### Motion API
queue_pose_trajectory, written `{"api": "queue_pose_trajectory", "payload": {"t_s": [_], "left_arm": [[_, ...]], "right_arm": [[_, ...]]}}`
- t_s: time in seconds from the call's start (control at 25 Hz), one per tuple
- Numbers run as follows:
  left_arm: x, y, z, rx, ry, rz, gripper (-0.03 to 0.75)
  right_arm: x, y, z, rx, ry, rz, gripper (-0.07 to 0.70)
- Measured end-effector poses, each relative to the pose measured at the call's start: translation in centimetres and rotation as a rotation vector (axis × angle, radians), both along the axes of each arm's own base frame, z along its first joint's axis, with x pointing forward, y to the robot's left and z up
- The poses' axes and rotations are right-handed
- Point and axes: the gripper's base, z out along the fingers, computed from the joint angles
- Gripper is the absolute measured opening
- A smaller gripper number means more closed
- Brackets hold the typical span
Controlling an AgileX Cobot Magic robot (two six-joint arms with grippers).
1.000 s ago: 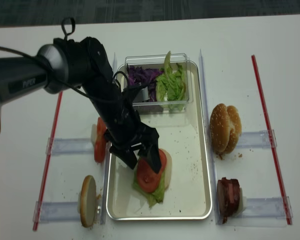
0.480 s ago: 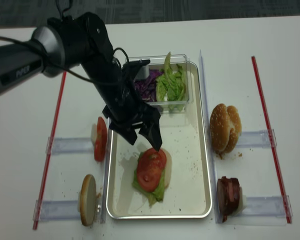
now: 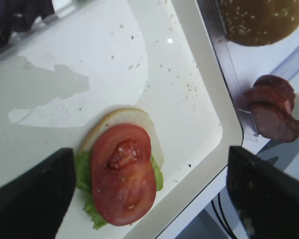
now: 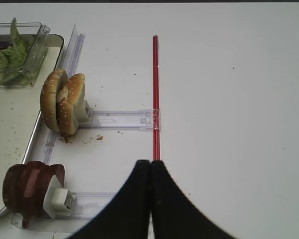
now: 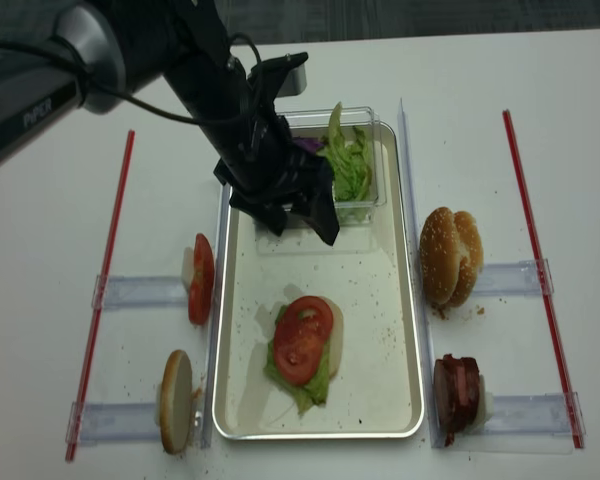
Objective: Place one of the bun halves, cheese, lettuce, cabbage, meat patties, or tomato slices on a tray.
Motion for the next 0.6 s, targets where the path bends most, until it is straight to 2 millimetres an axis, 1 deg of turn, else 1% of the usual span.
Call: {"api": "queue_pose_trajectory", "payload": {"t_s": [0.16,0.32,0.48,0.6], "left_arm": [[0.5,-0.2,1.1,-0.016,-0.036,0.005,0.568],[0.6,-0.2,1.3,-0.009,-0.043,0.005,0.568],[0.8,0.5,1.0,0.071,-0.058,0.019,0.568],[1.1,1.3,0.6,0.171,-0.086,0.031,0.568]], "right_arm": [[0.0,0.0,0.0,-0.002,0.0,0.001,0.364],[0.0,0.0,0.0,-0.002,0.0,0.001,0.364],[0.0,0.0,0.0,-0.002,0.0,0.001,0.364],[0.0,0.0,0.0,-0.002,0.0,0.001,0.364]]}}
